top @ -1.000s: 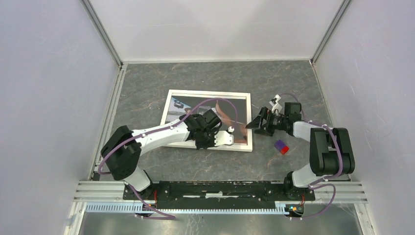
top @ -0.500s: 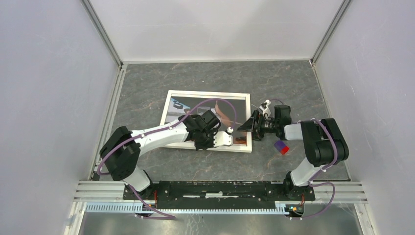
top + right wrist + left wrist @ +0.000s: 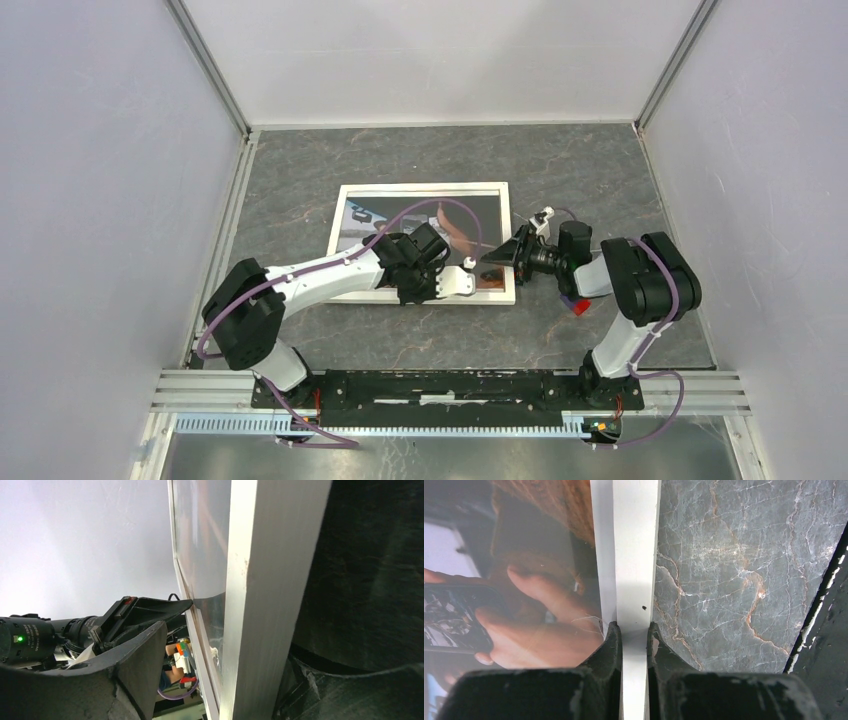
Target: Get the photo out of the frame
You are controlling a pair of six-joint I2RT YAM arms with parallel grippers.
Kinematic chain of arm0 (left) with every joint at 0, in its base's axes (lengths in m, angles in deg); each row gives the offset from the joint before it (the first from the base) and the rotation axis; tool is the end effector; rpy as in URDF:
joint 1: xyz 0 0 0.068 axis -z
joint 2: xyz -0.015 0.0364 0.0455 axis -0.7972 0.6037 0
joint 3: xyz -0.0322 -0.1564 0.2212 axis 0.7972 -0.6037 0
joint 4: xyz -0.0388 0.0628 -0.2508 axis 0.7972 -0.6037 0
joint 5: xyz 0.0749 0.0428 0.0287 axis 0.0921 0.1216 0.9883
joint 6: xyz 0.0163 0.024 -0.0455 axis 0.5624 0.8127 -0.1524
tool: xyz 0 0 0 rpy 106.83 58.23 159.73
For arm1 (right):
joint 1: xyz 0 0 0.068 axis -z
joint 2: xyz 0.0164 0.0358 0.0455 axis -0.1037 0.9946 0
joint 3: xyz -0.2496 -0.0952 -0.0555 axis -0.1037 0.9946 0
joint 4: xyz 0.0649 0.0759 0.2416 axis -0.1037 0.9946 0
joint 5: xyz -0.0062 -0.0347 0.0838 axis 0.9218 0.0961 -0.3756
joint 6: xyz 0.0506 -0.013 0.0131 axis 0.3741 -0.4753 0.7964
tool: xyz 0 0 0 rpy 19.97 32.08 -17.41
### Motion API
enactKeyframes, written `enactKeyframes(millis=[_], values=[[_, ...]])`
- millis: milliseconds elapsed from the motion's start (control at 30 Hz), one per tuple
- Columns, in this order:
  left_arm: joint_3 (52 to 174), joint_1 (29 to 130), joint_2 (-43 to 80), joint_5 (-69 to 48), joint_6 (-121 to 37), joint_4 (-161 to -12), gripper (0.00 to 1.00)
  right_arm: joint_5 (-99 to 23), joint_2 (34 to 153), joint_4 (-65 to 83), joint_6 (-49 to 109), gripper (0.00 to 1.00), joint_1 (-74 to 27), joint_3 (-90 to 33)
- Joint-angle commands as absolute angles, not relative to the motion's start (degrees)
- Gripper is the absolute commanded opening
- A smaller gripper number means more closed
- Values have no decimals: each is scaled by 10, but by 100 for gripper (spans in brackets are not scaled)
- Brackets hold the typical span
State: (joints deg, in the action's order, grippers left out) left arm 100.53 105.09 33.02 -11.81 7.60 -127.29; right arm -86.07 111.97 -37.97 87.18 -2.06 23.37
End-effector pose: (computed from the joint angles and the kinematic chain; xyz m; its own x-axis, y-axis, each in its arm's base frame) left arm 0.1802 -0.2417 0.2046 0.0514 0.9228 -0.3818 0.9944 -0.0121 0.1046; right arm 0.2589 0.0659 0.1046 -0.9217 0.3876 -0.0160 0.0943 0.2638 0.9600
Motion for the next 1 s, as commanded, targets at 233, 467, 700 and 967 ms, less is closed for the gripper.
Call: enactKeyframes(millis=[233,467,700,967], values=[[1020,1055,309,-150,91,-1195,2,-893,1139,-550,963,53,-59,233],[1098,1028,302,-100,-30,-1269,62,-890,1057,-436,892,15,-57,207],[1194,915,265,-139,-112,-1359,91,-879,978,-226,751,0,-45,120],[1247,773,235,-29,-167,-1358,100,-874,937,-124,683,0,-14,22]])
